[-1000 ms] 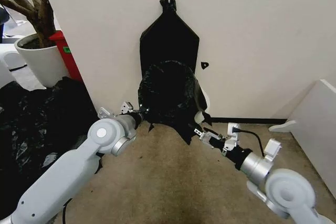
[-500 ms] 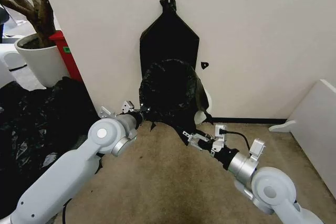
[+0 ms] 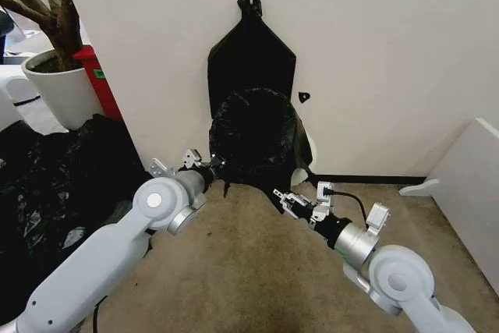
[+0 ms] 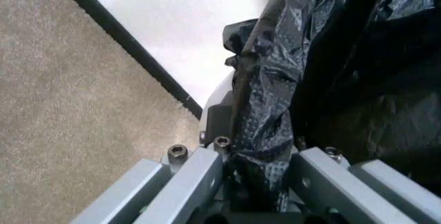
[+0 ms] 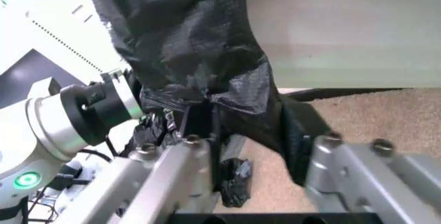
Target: Place the garbage bag over the trash bin.
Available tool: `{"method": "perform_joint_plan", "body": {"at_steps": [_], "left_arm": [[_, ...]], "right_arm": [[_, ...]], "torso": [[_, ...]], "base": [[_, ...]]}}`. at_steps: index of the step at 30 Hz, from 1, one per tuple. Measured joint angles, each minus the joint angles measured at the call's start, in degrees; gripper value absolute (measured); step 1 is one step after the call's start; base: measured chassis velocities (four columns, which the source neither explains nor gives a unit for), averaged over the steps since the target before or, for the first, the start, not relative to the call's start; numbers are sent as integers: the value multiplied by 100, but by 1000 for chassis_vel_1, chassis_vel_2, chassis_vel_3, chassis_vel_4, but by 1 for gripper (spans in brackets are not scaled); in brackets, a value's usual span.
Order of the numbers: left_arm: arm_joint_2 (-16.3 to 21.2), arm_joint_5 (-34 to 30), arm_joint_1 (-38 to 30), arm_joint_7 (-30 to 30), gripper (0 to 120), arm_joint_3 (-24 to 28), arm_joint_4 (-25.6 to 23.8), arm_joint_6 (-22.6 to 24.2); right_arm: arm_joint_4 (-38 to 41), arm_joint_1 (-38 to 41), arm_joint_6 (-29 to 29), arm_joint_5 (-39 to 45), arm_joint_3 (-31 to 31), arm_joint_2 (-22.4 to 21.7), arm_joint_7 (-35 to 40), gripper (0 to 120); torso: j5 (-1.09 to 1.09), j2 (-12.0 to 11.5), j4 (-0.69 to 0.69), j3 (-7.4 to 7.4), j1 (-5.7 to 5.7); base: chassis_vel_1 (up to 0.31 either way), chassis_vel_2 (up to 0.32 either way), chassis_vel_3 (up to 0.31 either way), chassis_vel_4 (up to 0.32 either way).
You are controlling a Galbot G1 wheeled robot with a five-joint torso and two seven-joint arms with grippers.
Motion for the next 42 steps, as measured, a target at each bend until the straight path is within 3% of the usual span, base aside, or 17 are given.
{"method": "perform_joint_plan", "body": {"at_steps": [6, 11, 17, 22, 36, 42], "left_arm": [[-1, 59, 13, 7, 0, 1, -2, 9], [-27, 95, -1, 9, 0, 14, 29, 19], [-61, 90, -18, 8, 0, 28, 30, 34], [-58, 38, -18, -9, 0, 22, -24, 36], [-30, -28, 3, -64, 0, 9, -132, 37], [-21, 200, -8, -109, 0, 13, -120, 103]], "right_arm": [[4, 3, 2, 71, -26, 20, 156, 0], [73, -13, -29, 242, -56, 72, 326, 0], [9, 109, -266, 579, -243, 188, 1283, 0], [-217, 135, -320, 612, -282, 256, 1505, 0], [-931, 253, -334, 177, -167, 296, 1452, 0], [-800, -210, -495, -685, 215, 167, 775, 0]], "torso": [[0, 0, 0, 0, 0], [0, 0, 0, 0, 0], [0, 0, 0, 0, 0], [0, 0, 0, 0, 0], [1, 0, 0, 1, 0], [1, 0, 0, 0, 0]], "base": [[0, 0, 0, 0], [0, 0, 0, 0], [0, 0, 0, 0], [0, 0, 0, 0], [0, 0, 0, 0], [0, 0, 0, 0]]}}
